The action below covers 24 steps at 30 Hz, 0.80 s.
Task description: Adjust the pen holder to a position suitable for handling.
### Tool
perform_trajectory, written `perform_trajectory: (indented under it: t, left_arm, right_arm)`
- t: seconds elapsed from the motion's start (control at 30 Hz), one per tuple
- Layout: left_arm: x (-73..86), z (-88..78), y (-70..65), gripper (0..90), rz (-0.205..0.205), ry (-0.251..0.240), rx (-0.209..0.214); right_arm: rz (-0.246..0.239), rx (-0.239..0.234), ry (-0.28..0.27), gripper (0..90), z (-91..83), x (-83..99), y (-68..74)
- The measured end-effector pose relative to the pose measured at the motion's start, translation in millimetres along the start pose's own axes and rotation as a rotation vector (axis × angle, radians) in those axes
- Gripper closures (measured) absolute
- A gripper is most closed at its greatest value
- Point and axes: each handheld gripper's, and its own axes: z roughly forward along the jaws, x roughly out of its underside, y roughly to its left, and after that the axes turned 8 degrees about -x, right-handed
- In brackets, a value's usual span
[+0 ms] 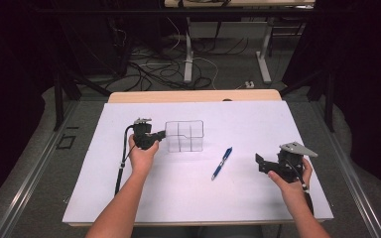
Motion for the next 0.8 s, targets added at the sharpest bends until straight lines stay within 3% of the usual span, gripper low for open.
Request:
perform_trajectory:
  t: [0.37, 0.8]
  left_arm:
    - [1.0, 10.0, -17.9, 90.0, -0.007, 0.003, 0.020]
    - [-1.3, 16.6, -26.0, 90.0, 0.015, 0.007, 0.033]
  right_arm:
    - [0.011, 0.002, 0.002, 3.7, -0.1, 0.6, -1.2]
    - [0.014, 0.001, 0.011, 3.9, 0.1, 0.6, -0.2]
